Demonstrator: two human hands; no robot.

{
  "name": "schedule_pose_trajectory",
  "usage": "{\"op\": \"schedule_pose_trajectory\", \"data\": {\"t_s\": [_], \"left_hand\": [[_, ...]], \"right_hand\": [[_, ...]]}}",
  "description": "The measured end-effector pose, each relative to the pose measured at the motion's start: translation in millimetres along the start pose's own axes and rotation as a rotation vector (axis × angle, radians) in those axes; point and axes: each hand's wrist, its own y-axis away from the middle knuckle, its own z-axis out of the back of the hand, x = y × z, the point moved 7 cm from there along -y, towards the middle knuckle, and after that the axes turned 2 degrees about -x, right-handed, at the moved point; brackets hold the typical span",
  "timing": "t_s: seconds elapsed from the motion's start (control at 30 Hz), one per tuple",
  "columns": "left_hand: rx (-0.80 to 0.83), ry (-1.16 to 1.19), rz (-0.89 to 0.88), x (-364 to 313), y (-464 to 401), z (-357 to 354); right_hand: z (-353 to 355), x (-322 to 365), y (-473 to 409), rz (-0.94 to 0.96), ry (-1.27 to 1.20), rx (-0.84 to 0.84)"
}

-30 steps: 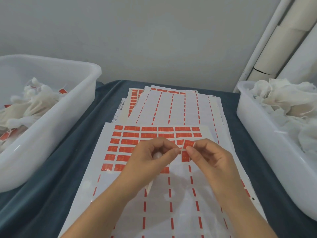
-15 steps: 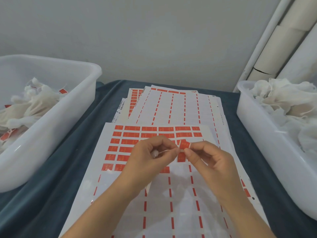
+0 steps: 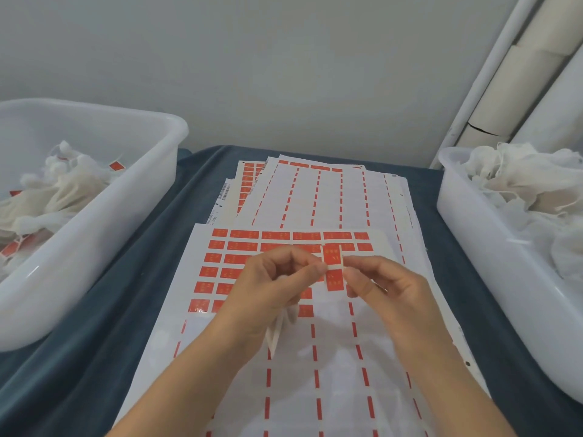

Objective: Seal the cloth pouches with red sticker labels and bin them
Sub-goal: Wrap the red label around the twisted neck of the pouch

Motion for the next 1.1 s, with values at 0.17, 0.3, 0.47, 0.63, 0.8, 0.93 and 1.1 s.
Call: {"op": "schedule_pose_trajectory", "data": {"t_s": [0.17,0.3,0.47,0.63,0.8,0.93,1.1], "left_hand": [[-0.011,-0.078,-0.013,0.1,0.1,-2.2],[-0.033,-0.115,-0.037,-1.1,1.1,-1.6],[-0.042,-0.114,-0.050,-1.9,0.7,-1.4],[-0.015,-0.198,-0.082,-4.6,-0.3,-3.1],[-0.131,-0.424,-0.274,-15.7,0.3,2.0],[-0.040,-0.704,-0.492,-16.7,10.0,-13.1],[0.013,-0.586,-0.539,-16.3,13.1,-17.0]], "right_hand": [[6.0,0.9,1.5,-0.001,-0.004,-0.033],[7.0,2.2,0.7,0.015,0.020,-0.055],[7.0,2.8,0.6,0.019,0.006,-0.065],[8.3,2.4,0.5,0.013,-0.039,-0.075],[11.3,-4.8,-1.0,-0.041,-0.070,-0.102],[7.7,-10.1,-1.7,-0.085,-0.087,-0.068],[9.3,-10.3,-2.1,-0.090,-0.095,-0.050]]}}
